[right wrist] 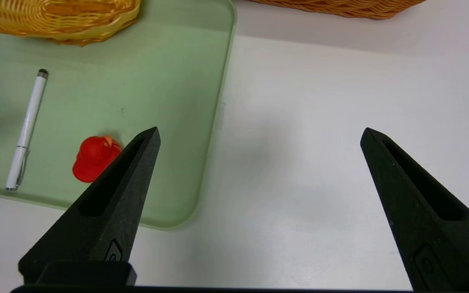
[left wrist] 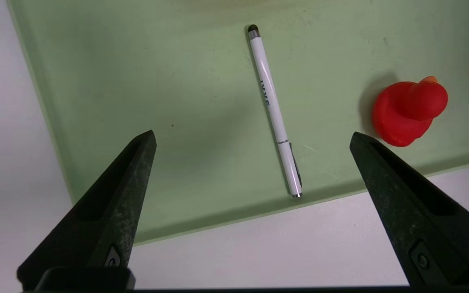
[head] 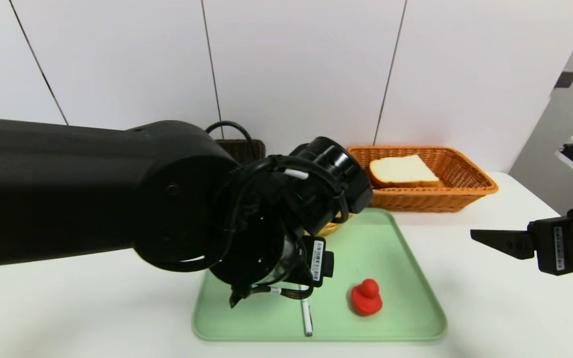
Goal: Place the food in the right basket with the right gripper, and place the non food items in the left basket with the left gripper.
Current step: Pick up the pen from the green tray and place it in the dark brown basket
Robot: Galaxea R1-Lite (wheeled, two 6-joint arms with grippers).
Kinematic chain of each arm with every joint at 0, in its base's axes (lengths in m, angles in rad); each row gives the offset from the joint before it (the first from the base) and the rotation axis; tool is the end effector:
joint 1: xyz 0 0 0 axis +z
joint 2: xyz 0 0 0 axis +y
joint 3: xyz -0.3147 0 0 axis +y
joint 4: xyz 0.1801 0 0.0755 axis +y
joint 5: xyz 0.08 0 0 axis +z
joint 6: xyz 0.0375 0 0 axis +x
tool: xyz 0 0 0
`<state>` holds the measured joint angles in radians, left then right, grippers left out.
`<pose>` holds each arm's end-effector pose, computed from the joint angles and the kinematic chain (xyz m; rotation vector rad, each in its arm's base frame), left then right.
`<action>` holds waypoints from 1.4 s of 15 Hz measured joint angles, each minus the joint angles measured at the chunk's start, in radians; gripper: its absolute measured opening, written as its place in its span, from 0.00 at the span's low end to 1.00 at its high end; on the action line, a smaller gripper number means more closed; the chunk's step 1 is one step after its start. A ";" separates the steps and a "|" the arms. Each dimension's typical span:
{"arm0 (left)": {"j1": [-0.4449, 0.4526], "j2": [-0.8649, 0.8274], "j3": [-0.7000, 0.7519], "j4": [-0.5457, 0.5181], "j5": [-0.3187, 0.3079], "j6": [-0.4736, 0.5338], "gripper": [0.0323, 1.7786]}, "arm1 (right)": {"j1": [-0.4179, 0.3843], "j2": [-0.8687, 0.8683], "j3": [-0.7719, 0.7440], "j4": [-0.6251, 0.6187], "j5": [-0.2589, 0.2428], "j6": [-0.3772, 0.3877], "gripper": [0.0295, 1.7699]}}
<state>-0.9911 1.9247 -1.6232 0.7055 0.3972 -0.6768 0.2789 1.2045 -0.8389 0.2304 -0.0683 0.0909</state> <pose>0.2119 -0.2972 0.2170 0.0272 0.9024 -0.2462 0.1734 0.0470 0.2340 -0.0152 0.5965 0.1773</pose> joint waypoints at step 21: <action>0.016 0.290 -0.301 0.272 -0.110 -0.179 0.95 | -0.043 0.002 0.011 -0.006 0.050 0.029 0.96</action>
<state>-0.9751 2.2143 -1.9238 0.9779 0.2870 -0.8553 0.2357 1.2064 -0.8283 0.2245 -0.0181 0.1196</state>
